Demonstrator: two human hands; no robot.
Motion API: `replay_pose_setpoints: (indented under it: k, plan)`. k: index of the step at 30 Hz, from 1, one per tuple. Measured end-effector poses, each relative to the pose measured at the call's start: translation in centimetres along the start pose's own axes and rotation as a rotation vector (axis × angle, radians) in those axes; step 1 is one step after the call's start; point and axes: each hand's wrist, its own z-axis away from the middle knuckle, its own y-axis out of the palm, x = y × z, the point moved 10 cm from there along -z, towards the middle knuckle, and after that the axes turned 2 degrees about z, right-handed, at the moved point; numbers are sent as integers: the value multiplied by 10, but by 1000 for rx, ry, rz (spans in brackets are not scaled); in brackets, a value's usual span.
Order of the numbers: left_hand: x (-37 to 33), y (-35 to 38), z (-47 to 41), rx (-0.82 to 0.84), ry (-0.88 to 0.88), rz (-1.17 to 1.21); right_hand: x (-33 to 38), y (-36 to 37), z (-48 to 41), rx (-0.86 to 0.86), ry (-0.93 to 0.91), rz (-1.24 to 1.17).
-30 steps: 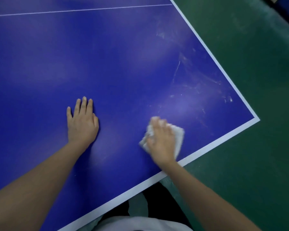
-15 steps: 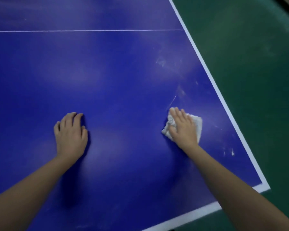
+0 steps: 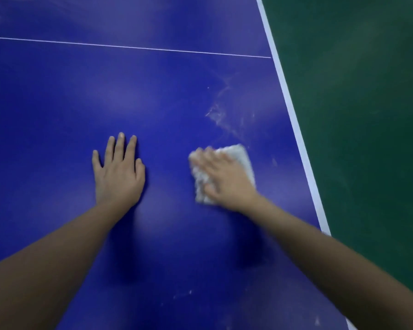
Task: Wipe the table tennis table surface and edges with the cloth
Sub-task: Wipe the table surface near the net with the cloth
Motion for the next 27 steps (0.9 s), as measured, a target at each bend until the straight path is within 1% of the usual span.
replay_pose_setpoints:
  k: [2,4,6,7,8,9,11,12,13,15,17,18,19,21,22,23,24,25,26,27]
  plan:
    - [1,2,0,-1,-13,-16,-87,-22,-20,-79,252,11]
    - [0,1,-1,-2,-20,-31,-163,-36,-28,-128,544,25]
    - [0,0,-2,3,-31,-44,-197,-41,-35,-180,779,27]
    - [0,0,-1,10,-38,-50,-192,-41,-44,-204,836,47]
    - [0,0,-1,16,-43,-57,-174,-40,-59,-226,819,72]
    - [0,0,0,19,-46,-60,-145,-37,-79,-248,725,81]
    - [0,-1,-1,22,-49,-60,-70,-21,-119,-240,436,60]
    - [-1,-1,-2,25,-49,-61,-39,-13,-133,-216,328,35]
    - [-2,0,-2,29,-48,-64,-21,-10,-145,-201,270,15]
    - [-2,0,-3,31,-48,-62,-26,-12,-167,-162,235,8]
    - [-2,-1,-2,28,-49,-54,-67,-26,-185,-150,237,77]
    - [-2,-1,-2,26,-49,-51,-102,-38,-190,-178,302,96]
    - [-2,-1,-1,24,-48,-51,-145,-52,-189,-223,416,99]
    - [-2,-1,-1,24,-45,-55,-236,-72,-162,-295,748,83]
    - [-2,-1,-2,24,-45,-61,-269,-75,-144,-300,917,57]
    - [-2,-1,-2,25,-44,-69,-288,-72,-129,-289,1048,16]
    - [-2,0,-2,27,-41,-77,-291,-67,-122,-282,1133,-21]
    - [-1,1,-2,28,-40,-79,-282,-63,-123,-297,1177,-38]
    - [-1,1,-2,25,-42,-77,-266,-60,-131,-313,1186,-34]
    - [-1,0,-2,20,-44,-74,-243,-58,-147,-326,1143,-21]
